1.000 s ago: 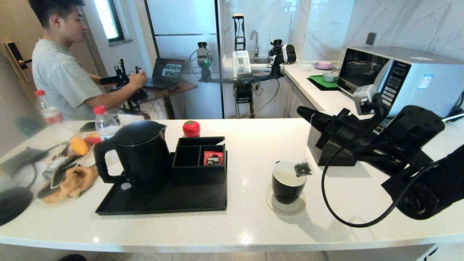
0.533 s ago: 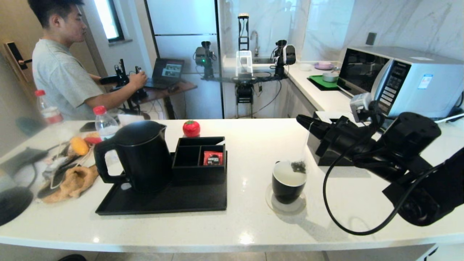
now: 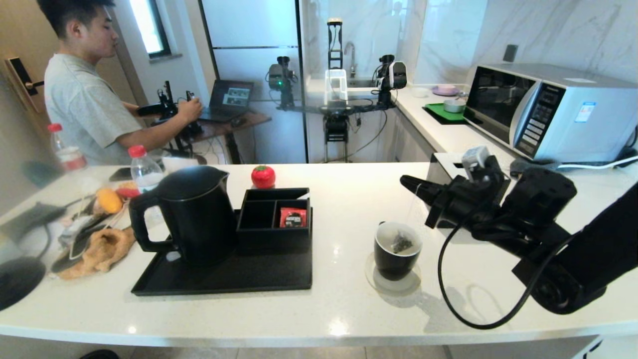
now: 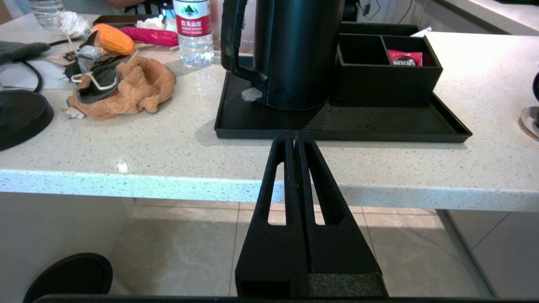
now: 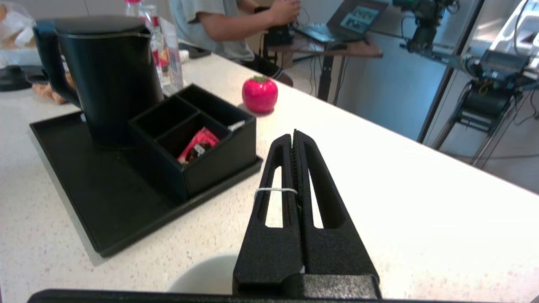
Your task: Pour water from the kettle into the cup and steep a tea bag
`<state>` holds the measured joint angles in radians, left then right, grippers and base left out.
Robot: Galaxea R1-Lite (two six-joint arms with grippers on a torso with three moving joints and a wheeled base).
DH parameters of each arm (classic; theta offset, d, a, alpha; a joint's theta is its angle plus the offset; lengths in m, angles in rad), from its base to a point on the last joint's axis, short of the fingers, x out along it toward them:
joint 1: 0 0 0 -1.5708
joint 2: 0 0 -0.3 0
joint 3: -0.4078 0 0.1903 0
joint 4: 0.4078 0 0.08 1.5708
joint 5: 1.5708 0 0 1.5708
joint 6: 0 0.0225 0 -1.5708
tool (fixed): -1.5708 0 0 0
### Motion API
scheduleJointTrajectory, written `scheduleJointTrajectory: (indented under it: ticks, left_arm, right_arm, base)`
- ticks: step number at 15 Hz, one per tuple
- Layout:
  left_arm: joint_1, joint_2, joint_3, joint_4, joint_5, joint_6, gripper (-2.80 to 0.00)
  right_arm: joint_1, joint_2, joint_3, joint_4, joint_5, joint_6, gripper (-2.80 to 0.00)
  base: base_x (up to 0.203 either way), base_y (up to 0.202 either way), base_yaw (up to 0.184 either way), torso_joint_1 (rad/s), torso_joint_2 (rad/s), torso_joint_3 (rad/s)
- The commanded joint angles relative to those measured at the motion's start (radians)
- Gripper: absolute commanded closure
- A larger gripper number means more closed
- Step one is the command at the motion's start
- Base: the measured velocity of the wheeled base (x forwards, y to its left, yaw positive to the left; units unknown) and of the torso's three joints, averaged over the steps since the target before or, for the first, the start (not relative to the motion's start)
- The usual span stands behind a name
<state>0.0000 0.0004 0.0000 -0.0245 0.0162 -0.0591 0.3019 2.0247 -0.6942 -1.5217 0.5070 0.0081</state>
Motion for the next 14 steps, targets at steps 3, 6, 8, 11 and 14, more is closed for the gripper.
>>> scheduleJointTrajectory:
  ticks: [3,6,8,11,14]
  left_arm:
    - [0.0,0.0,0.0,0.0,0.001,-0.001,0.0]
    - [0.0,0.0,0.0,0.0,0.001,-0.001,0.0]
    - [0.0,0.0,0.0,0.0,0.001,-0.001,0.0]
    - [0.0,0.0,0.0,0.0,0.001,-0.001,0.0]
    - [0.0,0.0,0.0,0.0,0.001,-0.001,0.0]
  right_arm:
    - [0.002,0.055,0.018,-0.044,0.004,-0.006,0.0]
    - [0.002,0.081,0.027,-0.044,0.002,-0.008,0.0]
    - [0.002,0.092,0.025,-0.044,0.002,-0.01,0.0]
    - [0.002,0.09,0.021,-0.044,0.002,-0.008,0.0]
    - [0.0,0.06,0.015,-0.044,0.001,-0.007,0.0]
  base:
    - [0.0,0.0,0.0,0.0,0.0,0.0]
    - [0.0,0.0,0.0,0.0,0.0,0.0]
    - [0.0,0.0,0.0,0.0,0.0,0.0]
    - [0.0,0.0,0.0,0.0,0.0,0.0]
    - [0.0,0.0,0.0,0.0,0.0,0.0]
